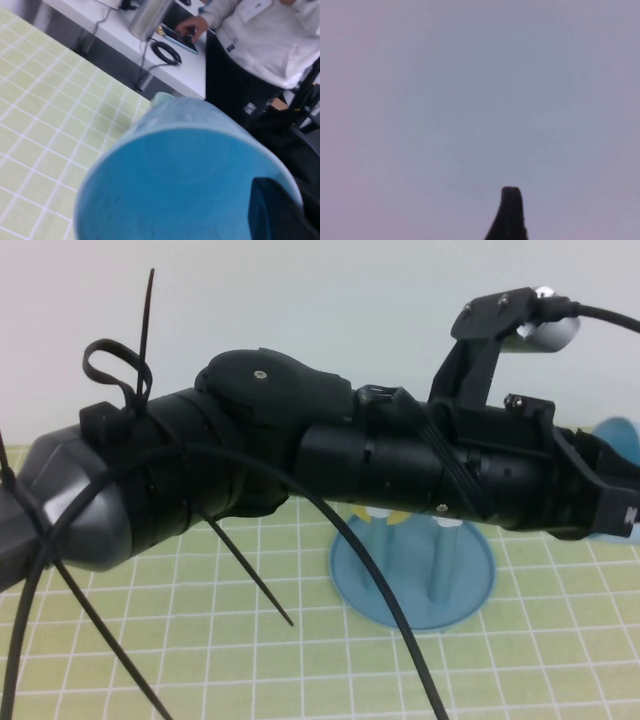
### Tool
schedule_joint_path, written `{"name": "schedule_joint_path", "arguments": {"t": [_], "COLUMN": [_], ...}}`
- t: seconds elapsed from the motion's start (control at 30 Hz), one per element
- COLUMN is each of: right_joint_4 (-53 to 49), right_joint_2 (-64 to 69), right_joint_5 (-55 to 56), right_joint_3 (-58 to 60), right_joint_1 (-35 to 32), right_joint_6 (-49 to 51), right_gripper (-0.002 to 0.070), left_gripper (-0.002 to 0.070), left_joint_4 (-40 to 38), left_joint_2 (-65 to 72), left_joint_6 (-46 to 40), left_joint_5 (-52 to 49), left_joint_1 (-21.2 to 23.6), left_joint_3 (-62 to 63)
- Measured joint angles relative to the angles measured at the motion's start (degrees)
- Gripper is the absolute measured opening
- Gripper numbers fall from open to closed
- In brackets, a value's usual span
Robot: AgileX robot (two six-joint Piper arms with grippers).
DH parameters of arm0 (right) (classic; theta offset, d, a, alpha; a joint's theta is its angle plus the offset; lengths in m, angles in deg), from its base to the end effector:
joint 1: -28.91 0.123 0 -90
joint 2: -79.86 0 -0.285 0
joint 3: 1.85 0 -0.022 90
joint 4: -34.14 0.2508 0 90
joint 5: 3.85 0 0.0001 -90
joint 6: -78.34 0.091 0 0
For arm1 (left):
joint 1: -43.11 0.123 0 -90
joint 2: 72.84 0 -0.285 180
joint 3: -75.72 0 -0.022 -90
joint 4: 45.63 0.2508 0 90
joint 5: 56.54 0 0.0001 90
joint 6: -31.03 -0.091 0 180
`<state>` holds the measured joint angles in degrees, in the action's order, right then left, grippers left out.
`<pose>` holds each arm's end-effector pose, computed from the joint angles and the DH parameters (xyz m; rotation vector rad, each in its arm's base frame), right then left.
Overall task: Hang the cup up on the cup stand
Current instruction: Adjust the cup with two arms
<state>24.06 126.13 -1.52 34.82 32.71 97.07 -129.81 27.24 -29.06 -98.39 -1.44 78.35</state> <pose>0.1386 0.0098 0.3963 0.0539 1.4090 0.1852 0.2197 -0.3011 0.3780 0.9378 1.7545 -1.4412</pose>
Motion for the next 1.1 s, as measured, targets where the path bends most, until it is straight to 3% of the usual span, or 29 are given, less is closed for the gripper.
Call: {"name": "schedule_joint_path", "arguments": {"t": [0.23,0.47,0.53,0.83,0.97,1.1], "right_joint_4": [-14.41,-37.78,-40.78,-43.04,-41.54,-36.79], "right_joint_2": [-10.39,-19.17,-20.12,-20.59,-20.59,-20.38], "right_joint_5": [4.02,16.39,19.51,23.06,22.95,21.53], "right_joint_3": [0.63,7.99,10.22,21.54,26.02,28.76], "right_joint_1": [0.0,0.0,0.0,0.0,0.0,0.0], "right_joint_6": [21.18,62.56,71.4,105.93,112.15,113.17], "right_gripper": [0.0584,0.0584,0.0584,0.0598,0.0645,0.068], "left_gripper": [0.0,0.0,0.0,0.0,0.0,0.0], "left_joint_4": [-4.88,-21.3,-21.28,-21.28,-21.28,-21.28], "left_joint_2": [0.0,0.0,0.0,0.0,0.0,0.0], "left_joint_6": [-5.78,-22.73,-23.53,-25.79,-27.06,-30.58], "left_joint_5": [5.43,5.61,5.61,4.29,5.3,13.07], "left_joint_1": [0.0,-0.13,-0.13,-0.22,-2.09,-6.84], "left_joint_3": [0.0,0.0,0.0,-0.11,-0.11,-0.11]}}
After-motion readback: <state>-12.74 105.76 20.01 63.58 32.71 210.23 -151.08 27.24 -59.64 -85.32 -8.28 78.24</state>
